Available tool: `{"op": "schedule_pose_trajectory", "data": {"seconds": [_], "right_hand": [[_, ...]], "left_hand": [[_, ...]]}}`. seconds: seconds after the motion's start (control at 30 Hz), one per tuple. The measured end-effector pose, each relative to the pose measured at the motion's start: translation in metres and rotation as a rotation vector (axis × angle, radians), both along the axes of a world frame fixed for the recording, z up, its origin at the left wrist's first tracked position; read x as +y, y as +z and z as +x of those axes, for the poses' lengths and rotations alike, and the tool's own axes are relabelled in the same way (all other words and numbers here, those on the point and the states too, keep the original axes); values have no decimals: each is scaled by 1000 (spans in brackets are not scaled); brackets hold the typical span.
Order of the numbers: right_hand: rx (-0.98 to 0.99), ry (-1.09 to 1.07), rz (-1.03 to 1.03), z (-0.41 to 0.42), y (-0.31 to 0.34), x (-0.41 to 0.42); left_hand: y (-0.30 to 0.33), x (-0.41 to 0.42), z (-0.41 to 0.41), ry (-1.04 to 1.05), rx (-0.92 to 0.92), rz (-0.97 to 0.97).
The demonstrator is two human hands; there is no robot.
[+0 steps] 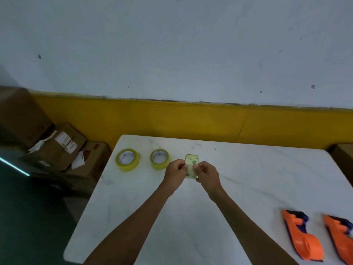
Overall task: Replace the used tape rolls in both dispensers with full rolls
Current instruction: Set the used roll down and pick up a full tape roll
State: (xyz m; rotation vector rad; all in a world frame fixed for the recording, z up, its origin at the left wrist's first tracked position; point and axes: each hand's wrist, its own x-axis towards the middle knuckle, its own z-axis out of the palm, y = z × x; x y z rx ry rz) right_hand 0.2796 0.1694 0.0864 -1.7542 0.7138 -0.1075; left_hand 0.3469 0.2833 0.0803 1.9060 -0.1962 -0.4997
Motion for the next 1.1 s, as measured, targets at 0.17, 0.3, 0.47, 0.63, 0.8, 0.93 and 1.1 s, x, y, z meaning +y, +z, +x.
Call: {"op": "schedule_pose_trajectory", "data": {"seconds": [0.17,0.3,0.47,0.63,0.8,0.93,1.1], "right_hand": [[19,-16,5,19,-5,18],[29,-40,33,26,-10,21],[81,-40,26,38,-23,17],[108,-78,75,48,-35,5],[142,-158,96,66,-53,-15],[132,-230,128,75,-69,-33],[100,-246,120,80,-87,-49]], "left_hand": [[-10,20,22,-18,18,19],[-20,20,34,-39,23,19],[-30,17,42,-36,50,33],[-37,2,54,-76,-26,98],[-49,-19,68,-141,-340,320],[-65,-35,81,-297,-521,505],[-90,-58,86,-424,-634,693]]}}
